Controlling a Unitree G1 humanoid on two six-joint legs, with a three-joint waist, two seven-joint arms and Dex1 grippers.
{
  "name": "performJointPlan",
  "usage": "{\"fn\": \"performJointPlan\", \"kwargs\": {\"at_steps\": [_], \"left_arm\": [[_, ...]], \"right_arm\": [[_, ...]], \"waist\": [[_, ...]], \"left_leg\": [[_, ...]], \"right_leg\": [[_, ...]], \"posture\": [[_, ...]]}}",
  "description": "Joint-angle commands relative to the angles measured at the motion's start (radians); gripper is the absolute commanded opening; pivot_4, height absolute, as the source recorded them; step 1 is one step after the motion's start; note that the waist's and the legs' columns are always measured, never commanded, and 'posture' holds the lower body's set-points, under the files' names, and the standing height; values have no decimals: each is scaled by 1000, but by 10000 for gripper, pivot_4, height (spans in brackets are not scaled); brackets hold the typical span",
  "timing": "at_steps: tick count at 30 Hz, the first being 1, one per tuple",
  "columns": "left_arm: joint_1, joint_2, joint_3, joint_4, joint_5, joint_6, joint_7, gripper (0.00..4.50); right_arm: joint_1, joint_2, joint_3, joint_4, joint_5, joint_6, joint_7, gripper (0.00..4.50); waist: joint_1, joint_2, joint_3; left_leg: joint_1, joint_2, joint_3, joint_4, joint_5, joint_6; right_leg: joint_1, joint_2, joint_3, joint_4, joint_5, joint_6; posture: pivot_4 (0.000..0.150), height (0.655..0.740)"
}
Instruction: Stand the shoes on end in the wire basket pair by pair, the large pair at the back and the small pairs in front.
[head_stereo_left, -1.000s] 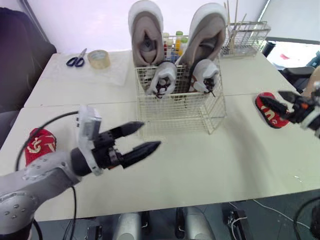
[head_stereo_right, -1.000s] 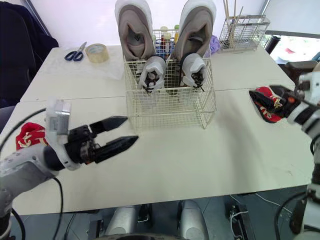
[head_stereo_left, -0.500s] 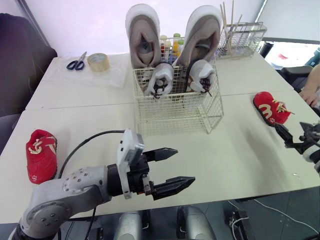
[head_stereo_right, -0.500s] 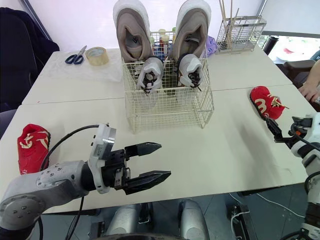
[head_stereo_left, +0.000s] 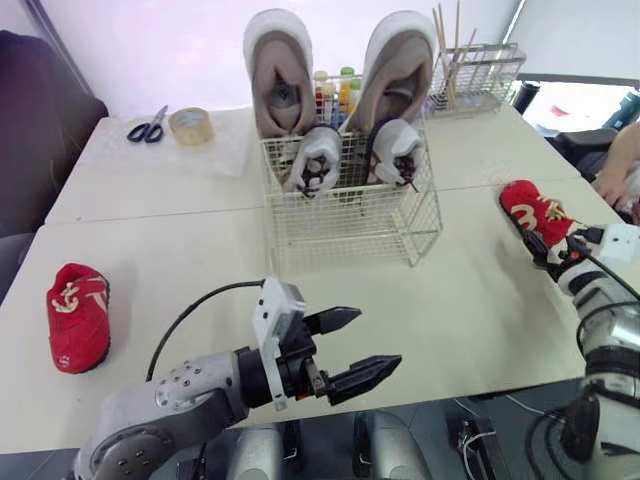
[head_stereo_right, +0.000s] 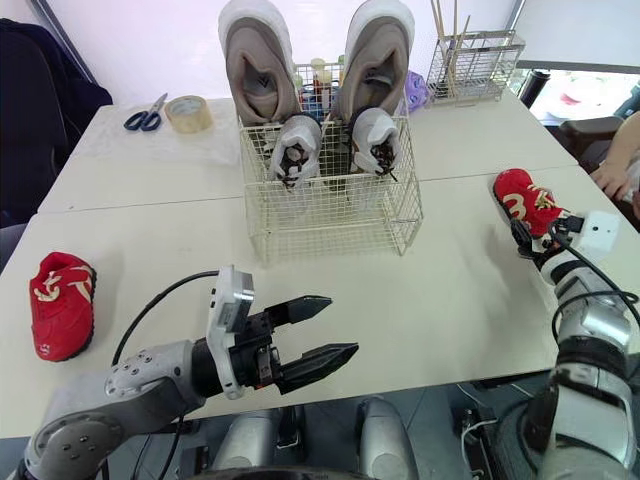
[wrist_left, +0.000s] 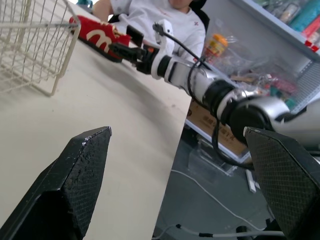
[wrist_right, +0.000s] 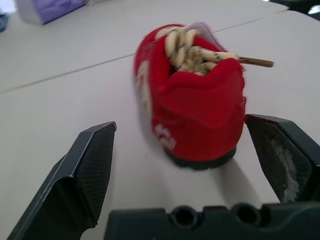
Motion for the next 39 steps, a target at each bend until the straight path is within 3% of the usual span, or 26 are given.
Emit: {"fn": "performJointPlan", "kwargs": {"at_steps": [1,6,8,16,23,27,30,33,39], "left_arm": [[17,15,17,-61,-10,-14,20,45000],[87,52,46,-109,-29,-29,55,45000],[115,80,68,-121,-39,-33,50,45000],[203,296,374,-31,-171,-72,-143,45000],[165,438,604,109,-347,-42,-276,45000],[185,479,731,204,-411,-3,-329,45000],[208,493,809,257,-477,31,-342,45000],[252,498,914,269,-553,68,-344,45000],[335,491,1111,314,-584,130,-364,45000]], "right_arm": [[-62,-24,14,131,-28,-75,-6,39511],[-96,-34,54,218,-68,-122,5,17951],[-103,-40,57,229,-72,-141,2,14802],[-223,-111,31,177,-41,-233,26,14509],[-516,-215,90,18,-35,-261,217,14509],[-796,-193,227,-187,33,-120,585,14509],[-816,-162,314,-474,223,201,860,14509],[-831,-140,426,-680,315,345,1072,14509],[-774,-199,675,-869,457,298,1153,14509]], "waist": [[3,0,0],[-2,0,0],[-1,0,0],[-3,6,3],[-8,15,9],[-28,15,12],[-31,14,12],[-25,9,12],[-19,3,12]], "left_leg": [[0,0,0,0,0,-1],[1,0,0,0,1,-2],[4,0,-1,0,0,-1],[4,0,0,-1,-2,1],[-2,0,4,-5,-1,0],[-1,-1,5,-16,5,-9],[-1,3,4,-19,7,-9],[-1,8,2,-18,5,-13],[-1,4,3,-15,0,-12]], "right_leg": [[0,0,0,0,0,0],[2,-1,0,-1,0,0],[5,-1,0,-2,0,0],[-1,-3,0,-2,0,0],[-8,-3,2,-1,0,0],[-11,-1,2,-2,0,0],[-14,1,2,1,1,1],[-13,5,1,1,0,-1],[-16,-1,-1,-2,-2,-4]], "posture": [[1500,7400],[1500,7400],[1500,7400],[1500,7400],[1500,7400],[1500,7400],[1500,7400],[1500,7400],[1500,7400]]}}
